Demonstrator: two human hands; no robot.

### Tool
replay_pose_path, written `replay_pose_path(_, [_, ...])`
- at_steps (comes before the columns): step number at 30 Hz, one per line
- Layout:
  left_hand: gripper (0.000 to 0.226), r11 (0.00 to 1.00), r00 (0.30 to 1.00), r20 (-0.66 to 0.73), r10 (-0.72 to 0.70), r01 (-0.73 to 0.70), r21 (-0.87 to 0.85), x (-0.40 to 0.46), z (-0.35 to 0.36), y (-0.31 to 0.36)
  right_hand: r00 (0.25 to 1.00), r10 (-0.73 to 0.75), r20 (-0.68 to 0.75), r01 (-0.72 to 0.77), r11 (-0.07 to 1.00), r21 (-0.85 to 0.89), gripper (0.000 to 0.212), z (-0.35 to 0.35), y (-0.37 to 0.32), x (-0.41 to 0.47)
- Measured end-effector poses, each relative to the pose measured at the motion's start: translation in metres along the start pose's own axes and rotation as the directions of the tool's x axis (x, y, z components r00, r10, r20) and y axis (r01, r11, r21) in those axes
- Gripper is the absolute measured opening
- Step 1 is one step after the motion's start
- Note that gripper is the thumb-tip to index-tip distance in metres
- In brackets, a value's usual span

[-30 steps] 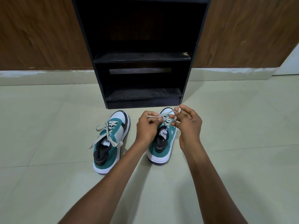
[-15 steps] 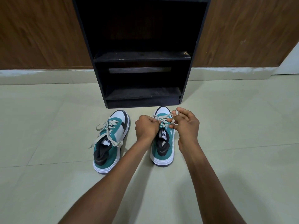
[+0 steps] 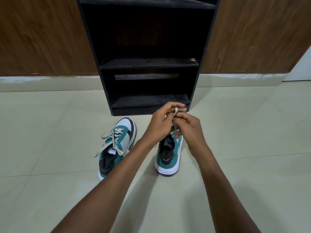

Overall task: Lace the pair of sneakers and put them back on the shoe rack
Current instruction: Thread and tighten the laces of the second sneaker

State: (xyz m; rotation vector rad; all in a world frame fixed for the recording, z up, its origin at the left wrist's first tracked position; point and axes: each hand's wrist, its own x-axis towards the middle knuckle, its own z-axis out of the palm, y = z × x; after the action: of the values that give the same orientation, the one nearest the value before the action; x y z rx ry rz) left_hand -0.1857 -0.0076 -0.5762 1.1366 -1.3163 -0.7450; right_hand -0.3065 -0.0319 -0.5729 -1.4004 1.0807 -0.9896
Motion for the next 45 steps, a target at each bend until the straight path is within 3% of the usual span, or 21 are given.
replay_pose_path(2, [0.036, 0.995, 0.996, 0.084, 0.010, -0.018, 0.095, 0.007, -0.010, 0.001, 0.999, -0.026, 0.039, 0.028, 0.998, -0.052, 0.018, -0.005, -0.004, 0.003])
replay_pose_path(5, [0.029, 0.994, 0.999, 0.030, -0.044, 0.041, 0.097, 0.010, -0.022, 0.002, 0.998, -0.029, 0.054, 0.031, 0.999, -0.043, 0.008, -0.012, -0.008, 0.006])
replay_pose_path(8, [0.027, 0.990, 0.996, 0.010, -0.091, 0.090, 0.111, 0.007, -0.027, 0.000, 0.998, -0.037, 0.058, 0.039, 0.999, -0.038, 0.014, -0.012, -0.006, 0.005])
replay_pose_path(11, [0.028, 0.982, 0.983, 0.012, -0.183, 0.184, -0.034, 0.001, -0.024, -0.004, 1.000, -0.024, 0.019, 0.024, 0.999, -0.039, 0.022, -0.008, -0.004, 0.004])
replay_pose_path(14, [0.030, 0.891, 0.933, 0.099, -0.346, 0.359, -0.278, -0.007, -0.022, -0.003, 1.000, -0.016, -0.010, 0.015, 0.998, -0.065, 0.027, -0.005, -0.006, 0.006])
replay_pose_path(16, [0.037, 0.903, 0.926, 0.128, -0.354, 0.374, -0.211, -0.011, -0.024, -0.003, 1.000, -0.020, -0.013, 0.018, 0.993, -0.115, 0.027, -0.005, -0.007, 0.005])
replay_pose_path(19, [0.044, 0.973, 0.991, 0.029, -0.129, 0.121, 0.196, -0.011, -0.027, -0.011, 0.999, -0.021, -0.032, 0.015, 0.980, -0.198, 0.024, -0.003, -0.007, 0.003])
replay_pose_path(22, [0.045, 0.795, 0.989, 0.003, 0.147, -0.120, 0.594, -0.013, -0.028, -0.022, 0.998, -0.018, -0.063, 0.005, 0.979, -0.205, 0.025, 0.000, -0.004, 0.003])
replay_pose_path(26, [0.024, 0.640, 0.920, -0.023, 0.390, -0.253, 0.725, -0.026, -0.026, -0.027, 0.995, 0.035, -0.092, -0.047, 0.991, -0.127, 0.024, -0.002, -0.002, 0.008])
replay_pose_path(29, [0.016, 0.632, 0.913, -0.016, 0.408, -0.270, 0.726, -0.033, -0.025, -0.029, 0.989, 0.065, -0.134, -0.077, 0.993, -0.086, 0.021, -0.005, 0.001, 0.010])
replay_pose_path(31, [0.013, 0.652, 0.940, 0.008, 0.340, -0.242, 0.719, -0.035, -0.026, -0.032, 0.982, 0.036, -0.185, -0.055, 0.994, -0.099, 0.028, -0.006, 0.004, 0.008])
replay_pose_path(33, [0.011, 0.762, 0.983, 0.022, 0.182, -0.155, 0.629, -0.035, -0.022, -0.029, 0.979, -0.031, -0.201, 0.000, 0.988, -0.153, 0.033, -0.006, 0.004, 0.003])
replay_pose_path(35, [0.011, 0.926, 0.995, -0.036, -0.096, 0.103, 0.365, -0.029, -0.017, -0.020, 0.985, -0.100, -0.139, 0.072, 0.979, -0.190, 0.024, -0.004, 0.007, -0.001])
replay_pose_path(37, [0.015, 0.914, 0.912, -0.081, -0.403, 0.406, 0.023, -0.020, -0.014, -0.012, 0.985, -0.173, -0.019, 0.162, 0.953, -0.256, 0.015, -0.004, 0.012, -0.004])
replay_pose_path(39, [0.011, 0.789, 0.796, -0.041, -0.604, 0.590, -0.171, -0.015, -0.015, -0.009, 0.964, -0.248, 0.092, 0.265, 0.894, -0.361, 0.013, -0.006, 0.019, -0.007])
replay_pose_path(42, [0.019, 0.746, 0.769, 0.036, -0.638, 0.629, -0.217, -0.014, -0.018, -0.011, 0.944, -0.294, 0.149, 0.327, 0.781, -0.532, 0.024, -0.010, 0.027, -0.008])
replay_pose_path(45, [0.019, 0.761, 0.781, 0.042, -0.623, 0.617, -0.202, -0.012, -0.021, -0.011, 0.933, -0.354, 0.066, 0.332, 0.775, -0.537, 0.010, -0.012, 0.023, -0.008])
